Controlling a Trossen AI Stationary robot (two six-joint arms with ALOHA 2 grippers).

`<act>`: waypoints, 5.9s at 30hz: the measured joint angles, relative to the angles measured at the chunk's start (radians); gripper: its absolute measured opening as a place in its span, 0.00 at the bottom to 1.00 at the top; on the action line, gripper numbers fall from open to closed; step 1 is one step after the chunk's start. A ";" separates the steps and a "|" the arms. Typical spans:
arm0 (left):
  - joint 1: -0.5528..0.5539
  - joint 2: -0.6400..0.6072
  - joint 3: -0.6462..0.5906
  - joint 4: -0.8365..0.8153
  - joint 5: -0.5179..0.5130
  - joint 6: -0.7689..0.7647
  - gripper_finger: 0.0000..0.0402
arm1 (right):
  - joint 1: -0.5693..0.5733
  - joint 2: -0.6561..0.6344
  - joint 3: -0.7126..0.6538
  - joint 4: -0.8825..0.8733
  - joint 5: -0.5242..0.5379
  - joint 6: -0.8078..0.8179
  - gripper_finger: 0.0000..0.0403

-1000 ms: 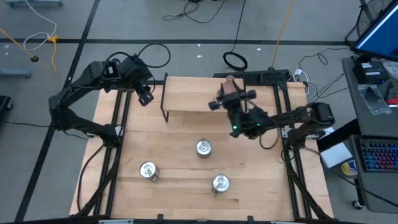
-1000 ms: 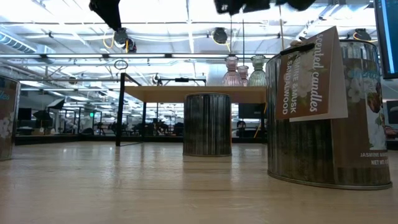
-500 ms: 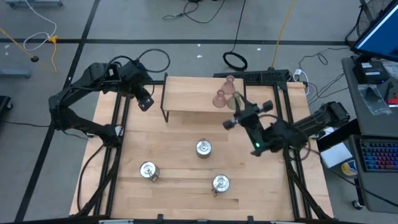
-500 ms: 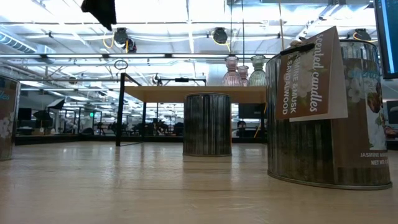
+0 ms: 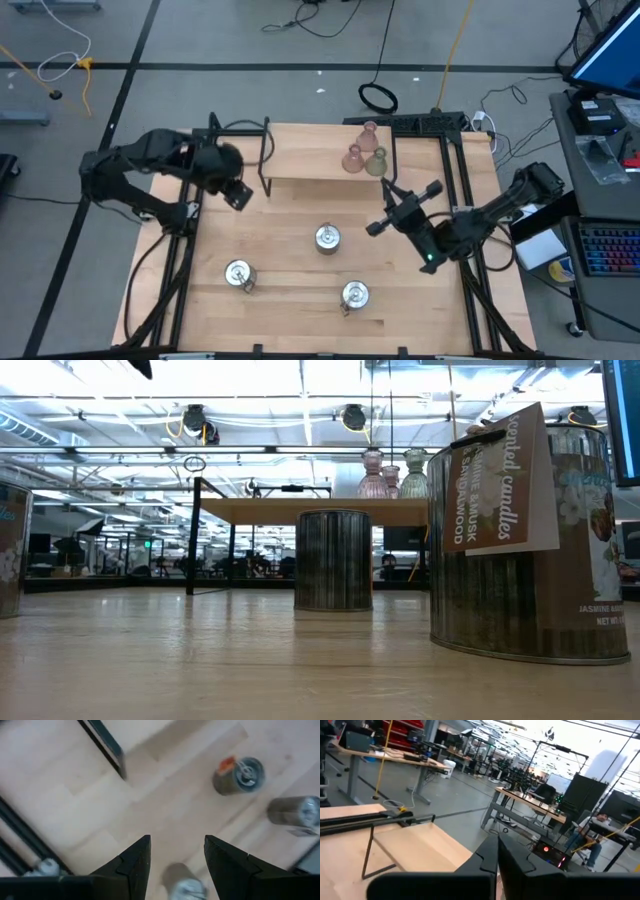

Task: Pick & Place candle stick holders
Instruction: Put the left scented candle on the shelf

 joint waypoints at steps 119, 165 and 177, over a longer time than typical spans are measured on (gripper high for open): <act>-0.589 0.149 -0.606 0.469 0.234 -0.954 0.98 | 0.076 -0.170 -0.274 0.075 0.023 0.237 0.00; -0.611 0.149 -0.606 0.470 0.174 -0.925 1.00 | 0.076 -0.170 -0.273 0.079 0.023 0.226 0.00; -0.652 0.148 -0.605 0.493 0.150 -0.993 1.00 | 0.076 -0.170 -0.273 0.079 0.024 0.226 0.00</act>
